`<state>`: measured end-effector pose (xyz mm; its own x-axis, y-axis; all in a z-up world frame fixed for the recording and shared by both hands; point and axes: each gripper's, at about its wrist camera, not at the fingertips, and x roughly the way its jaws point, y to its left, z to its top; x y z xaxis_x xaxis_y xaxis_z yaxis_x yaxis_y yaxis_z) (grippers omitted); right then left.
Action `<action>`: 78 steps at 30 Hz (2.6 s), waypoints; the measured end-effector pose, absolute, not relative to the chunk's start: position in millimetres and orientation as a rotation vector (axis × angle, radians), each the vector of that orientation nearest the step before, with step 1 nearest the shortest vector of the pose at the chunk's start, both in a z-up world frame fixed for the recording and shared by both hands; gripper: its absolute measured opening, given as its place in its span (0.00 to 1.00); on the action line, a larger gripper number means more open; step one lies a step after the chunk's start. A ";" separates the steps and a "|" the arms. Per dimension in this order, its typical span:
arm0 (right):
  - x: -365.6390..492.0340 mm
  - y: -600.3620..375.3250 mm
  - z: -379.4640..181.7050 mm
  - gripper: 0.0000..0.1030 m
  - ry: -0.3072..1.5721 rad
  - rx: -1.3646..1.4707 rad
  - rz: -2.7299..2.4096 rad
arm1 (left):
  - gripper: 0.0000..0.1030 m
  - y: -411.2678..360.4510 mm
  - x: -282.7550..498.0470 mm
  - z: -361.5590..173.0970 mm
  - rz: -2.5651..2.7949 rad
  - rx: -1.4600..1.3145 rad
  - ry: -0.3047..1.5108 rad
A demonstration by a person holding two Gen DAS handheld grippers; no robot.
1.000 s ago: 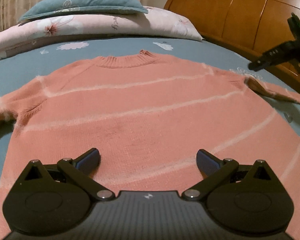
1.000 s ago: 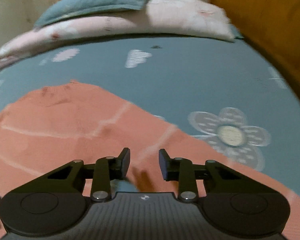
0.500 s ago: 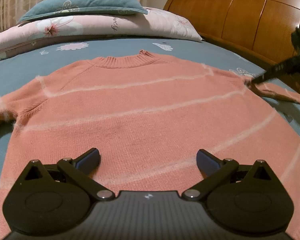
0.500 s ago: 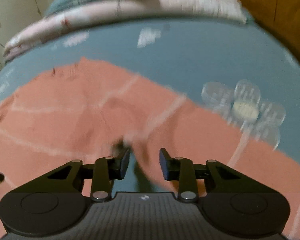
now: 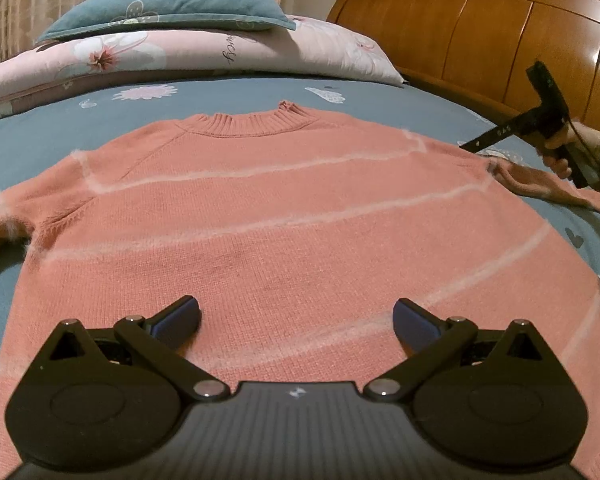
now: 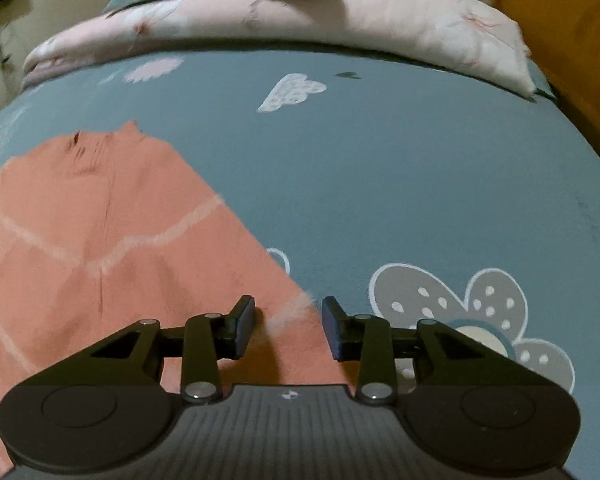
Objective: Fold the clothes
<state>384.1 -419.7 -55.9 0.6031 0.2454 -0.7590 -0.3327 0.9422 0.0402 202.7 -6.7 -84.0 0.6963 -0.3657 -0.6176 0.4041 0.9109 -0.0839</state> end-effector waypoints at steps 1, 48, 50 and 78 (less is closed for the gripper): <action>384.5 -420.0 -57.5 0.48 0.859 -0.127 0.345 | 0.99 -6.5 202.7 -84.2 -0.430 0.059 0.676; 269.7 -563.4 -49.6 0.53 0.831 0.009 -0.024 | 0.99 -5.4 202.4 -85.1 -0.432 0.060 0.675; 281.0 -555.2 -55.8 0.53 0.853 -0.032 0.007 | 0.99 -4.3 202.6 -85.2 -0.434 0.057 0.674; 246.8 -587.0 -7.7 0.57 0.756 0.044 -0.355 | 0.99 -5.6 202.0 -85.3 -0.433 0.060 0.674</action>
